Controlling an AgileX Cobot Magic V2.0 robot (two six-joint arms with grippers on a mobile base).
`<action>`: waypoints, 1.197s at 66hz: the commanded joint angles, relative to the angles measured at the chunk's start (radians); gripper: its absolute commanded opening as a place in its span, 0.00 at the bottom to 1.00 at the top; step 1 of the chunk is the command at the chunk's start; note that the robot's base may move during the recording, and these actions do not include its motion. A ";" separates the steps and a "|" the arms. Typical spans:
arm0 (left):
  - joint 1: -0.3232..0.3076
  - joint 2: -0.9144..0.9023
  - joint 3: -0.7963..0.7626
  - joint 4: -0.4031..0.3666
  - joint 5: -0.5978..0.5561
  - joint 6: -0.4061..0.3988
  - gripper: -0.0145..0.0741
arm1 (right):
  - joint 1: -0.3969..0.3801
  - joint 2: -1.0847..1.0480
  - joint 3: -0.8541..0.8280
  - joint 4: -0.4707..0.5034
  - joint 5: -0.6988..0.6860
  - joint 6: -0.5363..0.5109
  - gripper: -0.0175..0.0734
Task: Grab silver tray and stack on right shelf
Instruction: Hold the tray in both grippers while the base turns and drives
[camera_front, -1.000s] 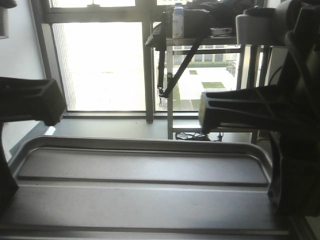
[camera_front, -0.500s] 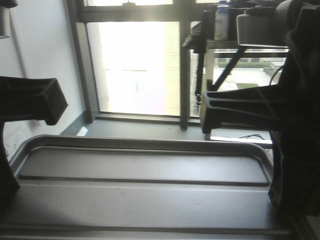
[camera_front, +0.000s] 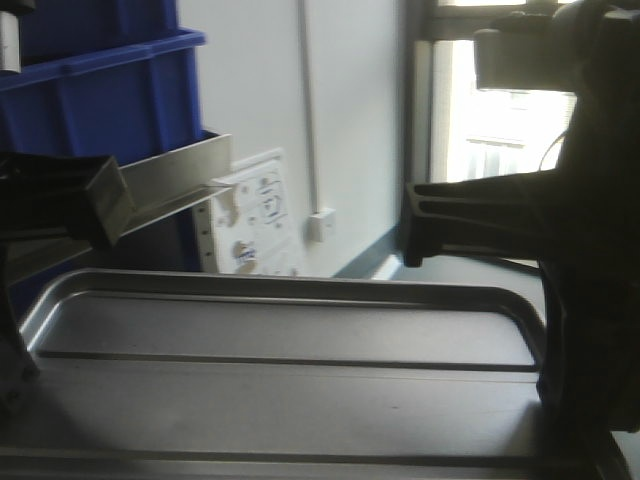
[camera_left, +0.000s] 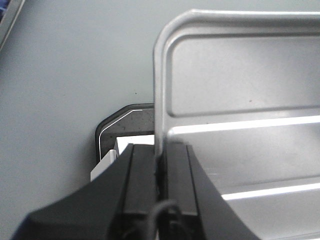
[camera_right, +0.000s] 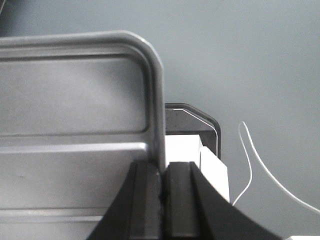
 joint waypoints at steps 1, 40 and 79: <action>-0.009 -0.022 -0.021 0.003 0.009 0.014 0.06 | -0.005 -0.031 -0.026 -0.034 -0.030 0.006 0.27; -0.009 -0.022 -0.021 0.002 0.009 0.014 0.06 | -0.005 -0.031 -0.026 -0.034 -0.030 0.006 0.27; -0.009 -0.022 -0.021 0.002 0.009 0.014 0.06 | -0.005 -0.031 -0.026 -0.034 -0.030 0.006 0.27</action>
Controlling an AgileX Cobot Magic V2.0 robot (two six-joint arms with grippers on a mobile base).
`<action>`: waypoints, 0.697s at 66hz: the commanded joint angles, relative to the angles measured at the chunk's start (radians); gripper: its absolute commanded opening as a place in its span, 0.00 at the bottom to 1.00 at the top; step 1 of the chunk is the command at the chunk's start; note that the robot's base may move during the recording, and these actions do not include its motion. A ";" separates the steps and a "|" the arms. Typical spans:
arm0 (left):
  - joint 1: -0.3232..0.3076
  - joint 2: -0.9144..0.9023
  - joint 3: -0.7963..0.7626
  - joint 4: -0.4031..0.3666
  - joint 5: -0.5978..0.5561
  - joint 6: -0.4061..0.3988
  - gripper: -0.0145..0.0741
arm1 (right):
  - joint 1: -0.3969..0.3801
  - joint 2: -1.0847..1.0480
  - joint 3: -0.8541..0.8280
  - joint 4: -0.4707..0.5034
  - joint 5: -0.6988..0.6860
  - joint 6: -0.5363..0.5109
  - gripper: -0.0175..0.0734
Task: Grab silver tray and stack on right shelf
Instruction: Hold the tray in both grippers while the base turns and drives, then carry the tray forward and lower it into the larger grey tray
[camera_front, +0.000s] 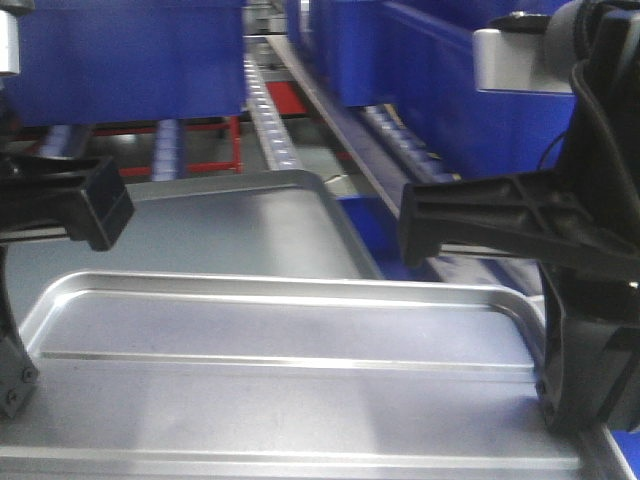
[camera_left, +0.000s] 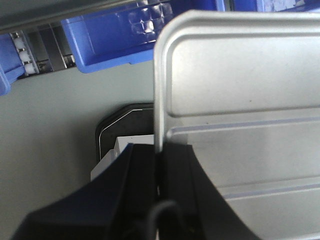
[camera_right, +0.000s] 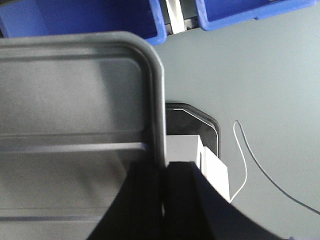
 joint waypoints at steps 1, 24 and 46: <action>-0.009 -0.022 -0.021 0.002 0.007 0.014 0.06 | -0.005 -0.031 -0.026 -0.034 -0.030 0.006 0.27; -0.009 -0.022 -0.021 0.002 0.007 0.014 0.06 | -0.005 -0.031 -0.026 -0.034 -0.030 0.006 0.27; -0.009 -0.022 -0.021 0.002 0.007 0.014 0.06 | -0.005 -0.031 -0.026 -0.034 -0.030 0.006 0.27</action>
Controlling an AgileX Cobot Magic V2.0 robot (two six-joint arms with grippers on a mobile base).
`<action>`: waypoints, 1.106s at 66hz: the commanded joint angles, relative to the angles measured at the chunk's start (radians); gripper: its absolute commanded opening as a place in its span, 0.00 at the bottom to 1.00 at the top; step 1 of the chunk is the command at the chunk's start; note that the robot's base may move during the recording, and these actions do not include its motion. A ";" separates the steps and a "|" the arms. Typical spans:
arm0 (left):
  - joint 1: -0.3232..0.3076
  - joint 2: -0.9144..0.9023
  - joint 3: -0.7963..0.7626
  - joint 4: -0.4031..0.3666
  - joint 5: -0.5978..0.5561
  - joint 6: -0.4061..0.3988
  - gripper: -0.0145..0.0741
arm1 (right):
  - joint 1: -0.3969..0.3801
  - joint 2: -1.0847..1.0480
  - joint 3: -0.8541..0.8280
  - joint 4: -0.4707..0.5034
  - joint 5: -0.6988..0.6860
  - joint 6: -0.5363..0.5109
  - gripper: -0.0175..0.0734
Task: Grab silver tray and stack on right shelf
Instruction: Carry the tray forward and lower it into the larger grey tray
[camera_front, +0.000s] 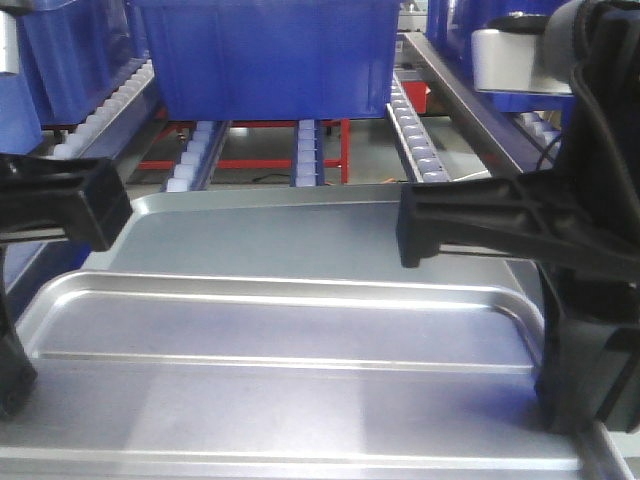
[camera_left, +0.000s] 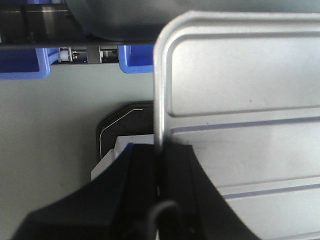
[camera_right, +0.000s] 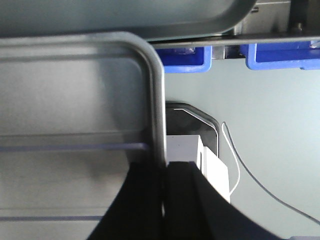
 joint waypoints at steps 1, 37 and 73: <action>-0.009 -0.022 -0.021 0.002 0.007 0.014 0.06 | -0.005 -0.031 -0.026 -0.034 -0.028 0.006 0.27; -0.009 -0.022 -0.021 -0.001 0.007 0.014 0.06 | -0.005 -0.031 -0.026 -0.034 -0.028 0.006 0.27; -0.009 -0.022 -0.021 0.028 0.000 0.036 0.06 | -0.005 -0.031 -0.028 -0.034 -0.094 -0.058 0.27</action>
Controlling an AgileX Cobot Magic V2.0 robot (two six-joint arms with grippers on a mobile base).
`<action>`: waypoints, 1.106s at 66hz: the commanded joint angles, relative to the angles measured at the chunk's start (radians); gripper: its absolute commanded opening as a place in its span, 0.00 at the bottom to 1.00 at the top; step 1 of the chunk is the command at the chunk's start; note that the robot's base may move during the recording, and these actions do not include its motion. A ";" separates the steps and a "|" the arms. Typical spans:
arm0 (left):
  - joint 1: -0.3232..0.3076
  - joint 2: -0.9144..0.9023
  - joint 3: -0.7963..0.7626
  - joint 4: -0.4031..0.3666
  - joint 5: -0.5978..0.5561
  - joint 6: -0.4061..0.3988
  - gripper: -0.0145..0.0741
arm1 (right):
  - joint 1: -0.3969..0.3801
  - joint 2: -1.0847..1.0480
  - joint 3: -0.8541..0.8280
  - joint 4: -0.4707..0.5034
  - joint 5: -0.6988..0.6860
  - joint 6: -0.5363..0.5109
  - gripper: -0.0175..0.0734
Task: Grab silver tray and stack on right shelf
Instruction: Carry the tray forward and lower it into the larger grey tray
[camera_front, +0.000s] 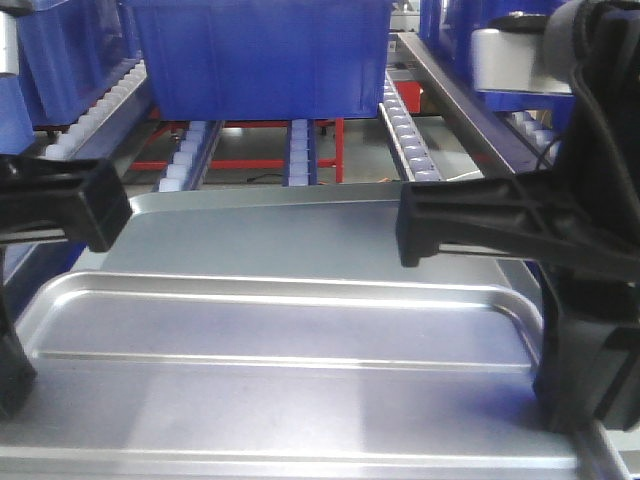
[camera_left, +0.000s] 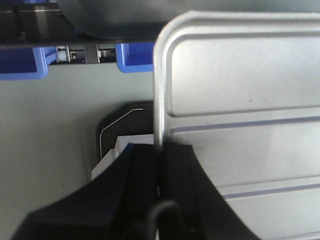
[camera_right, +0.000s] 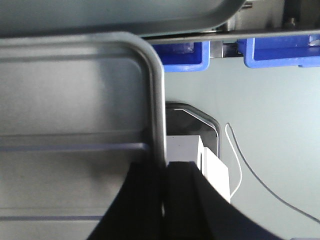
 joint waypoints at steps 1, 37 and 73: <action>-0.009 -0.022 -0.021 0.025 -0.005 0.038 0.06 | -0.005 -0.031 -0.029 -0.034 -0.087 -0.055 0.27; 0.312 0.129 -0.140 -0.278 -0.248 0.590 0.06 | -0.239 0.161 -0.254 -0.031 -0.260 -0.344 0.27; 0.418 0.425 -0.344 -0.374 -0.292 0.724 0.06 | -0.314 0.365 -0.377 -0.010 -0.324 -0.385 0.27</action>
